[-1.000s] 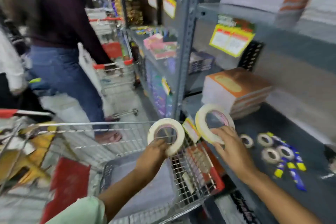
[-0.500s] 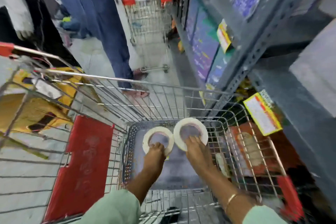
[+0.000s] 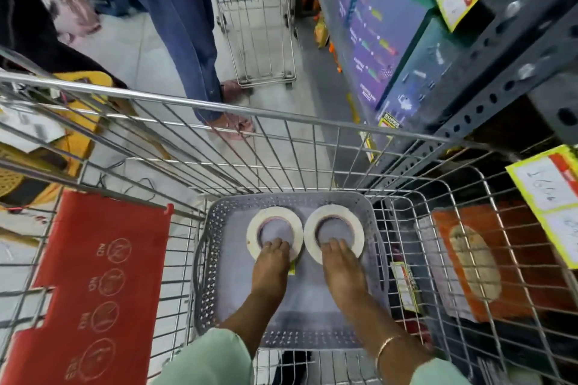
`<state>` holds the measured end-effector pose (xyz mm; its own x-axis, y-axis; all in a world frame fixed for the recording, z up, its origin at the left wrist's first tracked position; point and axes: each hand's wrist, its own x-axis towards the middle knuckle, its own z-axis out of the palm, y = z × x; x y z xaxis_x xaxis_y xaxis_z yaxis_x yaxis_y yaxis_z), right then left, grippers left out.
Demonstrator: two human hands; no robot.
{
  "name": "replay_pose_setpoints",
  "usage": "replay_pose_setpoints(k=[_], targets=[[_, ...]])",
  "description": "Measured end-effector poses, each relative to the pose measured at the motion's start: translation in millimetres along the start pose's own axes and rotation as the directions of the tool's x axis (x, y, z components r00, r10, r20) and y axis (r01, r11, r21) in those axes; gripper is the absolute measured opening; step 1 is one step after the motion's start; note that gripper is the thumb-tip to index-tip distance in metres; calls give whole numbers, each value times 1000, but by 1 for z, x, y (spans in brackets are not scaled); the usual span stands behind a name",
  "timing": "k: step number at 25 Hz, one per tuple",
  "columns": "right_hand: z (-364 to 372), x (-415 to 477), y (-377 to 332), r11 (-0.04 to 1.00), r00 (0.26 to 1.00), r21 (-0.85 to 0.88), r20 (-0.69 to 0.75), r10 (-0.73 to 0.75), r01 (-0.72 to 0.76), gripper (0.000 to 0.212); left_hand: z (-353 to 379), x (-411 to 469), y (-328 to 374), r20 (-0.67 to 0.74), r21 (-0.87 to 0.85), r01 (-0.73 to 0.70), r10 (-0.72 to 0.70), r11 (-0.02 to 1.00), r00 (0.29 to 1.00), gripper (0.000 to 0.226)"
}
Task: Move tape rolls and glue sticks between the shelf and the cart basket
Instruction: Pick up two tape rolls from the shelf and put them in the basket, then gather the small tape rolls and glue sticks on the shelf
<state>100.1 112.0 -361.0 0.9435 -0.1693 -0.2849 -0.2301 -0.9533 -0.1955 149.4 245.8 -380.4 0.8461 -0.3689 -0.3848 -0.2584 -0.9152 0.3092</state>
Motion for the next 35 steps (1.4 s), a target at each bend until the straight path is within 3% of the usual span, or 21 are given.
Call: replay_pose_setpoints(k=[3,7,9,11,14,16,18,22,24,28,35], targets=[[-32,3,-4,1000,1000,-1,-22,-13,13,42,-9,-2,1,-70,-53,-14,11,998,998,31],[-122,-14,-11,987,974,163,-222,36,0,52,-63,-18,41,-234,-172,-76,34,982,972,44],[-179,-35,-14,933,930,354,-360,68,69,39,-102,-32,80,-401,-171,-262,176,950,899,38],[-243,-68,-13,857,840,504,-508,190,111,30,-138,-51,125,-494,-173,-430,299,886,816,38],[-332,-132,14,799,688,567,-663,296,203,24,-188,-80,204,-572,-192,-631,437,752,694,40],[-373,-173,53,822,609,552,-702,369,138,24,-215,-102,261,-571,-158,-750,561,642,600,38],[-393,-203,107,849,566,528,-699,436,-3,21,-229,-118,310,-475,-114,-813,687,572,550,39],[-388,-255,204,747,632,578,-453,629,-329,27,-219,-140,388,-74,-7,-827,825,561,560,60],[-379,-269,227,740,671,514,-364,646,-433,31,-208,-147,409,18,41,-813,813,581,582,60],[-373,-267,238,824,773,320,-304,557,-468,42,-187,-153,421,66,57,-776,773,628,631,54],[-364,-253,248,824,800,-9,-248,547,-567,38,-175,-153,428,-31,35,-772,772,635,634,42]])
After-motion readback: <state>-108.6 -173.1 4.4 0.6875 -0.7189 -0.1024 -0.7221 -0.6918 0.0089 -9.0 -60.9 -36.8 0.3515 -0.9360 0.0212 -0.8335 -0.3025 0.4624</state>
